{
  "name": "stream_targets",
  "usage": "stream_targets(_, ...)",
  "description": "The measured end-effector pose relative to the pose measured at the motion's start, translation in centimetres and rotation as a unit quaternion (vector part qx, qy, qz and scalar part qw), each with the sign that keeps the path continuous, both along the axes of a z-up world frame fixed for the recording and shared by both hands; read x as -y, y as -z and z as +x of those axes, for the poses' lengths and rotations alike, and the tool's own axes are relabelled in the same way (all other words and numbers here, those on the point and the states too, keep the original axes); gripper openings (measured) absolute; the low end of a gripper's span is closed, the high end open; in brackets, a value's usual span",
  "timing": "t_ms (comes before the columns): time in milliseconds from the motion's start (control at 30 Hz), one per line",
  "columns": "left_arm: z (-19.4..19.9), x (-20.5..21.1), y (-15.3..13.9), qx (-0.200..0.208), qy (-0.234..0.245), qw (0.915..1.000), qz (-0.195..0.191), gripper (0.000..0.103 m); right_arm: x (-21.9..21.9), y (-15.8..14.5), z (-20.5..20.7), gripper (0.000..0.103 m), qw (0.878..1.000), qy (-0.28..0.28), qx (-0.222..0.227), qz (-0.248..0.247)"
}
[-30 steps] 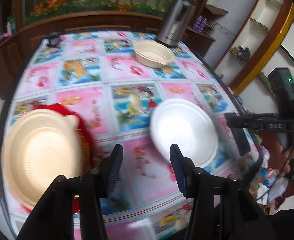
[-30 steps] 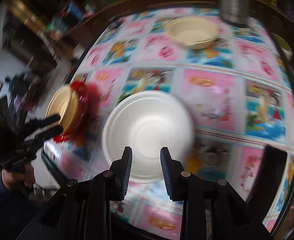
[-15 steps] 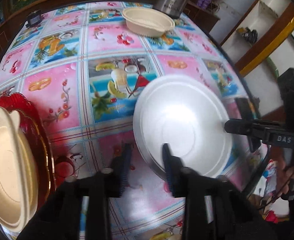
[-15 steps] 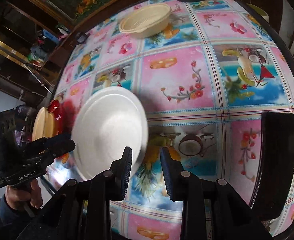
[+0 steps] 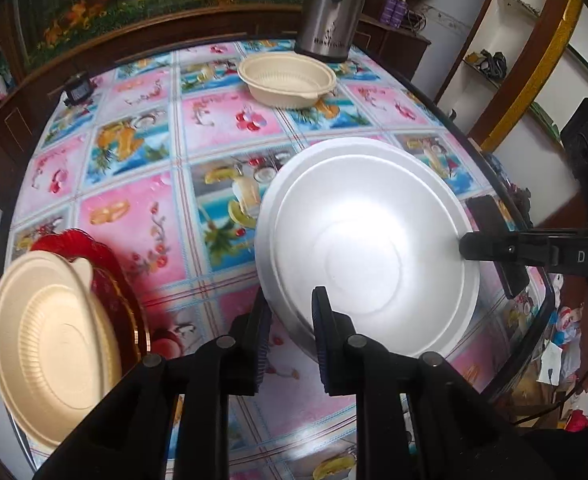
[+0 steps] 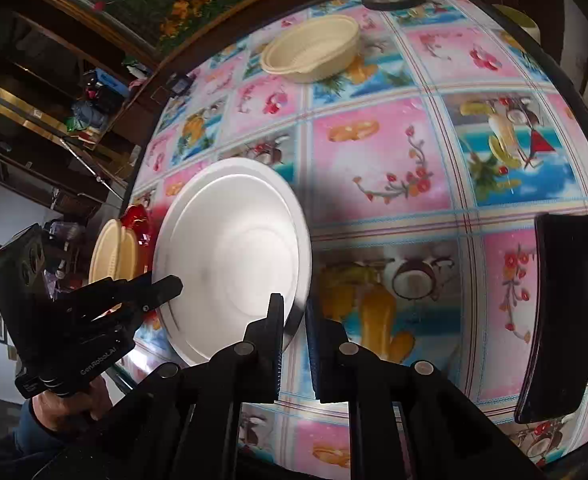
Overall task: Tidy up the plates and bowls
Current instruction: 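Lower the white paper bowl onto the beige bowl on the stack with the left tool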
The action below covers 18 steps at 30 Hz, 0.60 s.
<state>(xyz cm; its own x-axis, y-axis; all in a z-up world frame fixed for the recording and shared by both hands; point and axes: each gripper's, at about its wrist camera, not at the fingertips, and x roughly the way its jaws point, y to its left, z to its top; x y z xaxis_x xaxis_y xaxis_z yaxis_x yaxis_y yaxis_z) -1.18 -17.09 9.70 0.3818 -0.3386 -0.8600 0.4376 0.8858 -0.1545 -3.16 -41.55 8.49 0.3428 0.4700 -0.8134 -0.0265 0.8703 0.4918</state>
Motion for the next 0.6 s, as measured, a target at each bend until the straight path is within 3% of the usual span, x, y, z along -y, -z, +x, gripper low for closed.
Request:
stream_targets(300,-0.6,-4.8,-4.2,0.034,-0.047,0.9981,-0.020,0.019,-3.6,-4.4,1.2,0.012,0.998,-0.042,0.036,0.016)
stream_targets(600,-1.4,-11.8,-6.4,0.055,-0.121,0.9909,-0.018,0.019,-10.0,-6.3,3.4,0.012,0.993,-0.105,0.049,0.034)
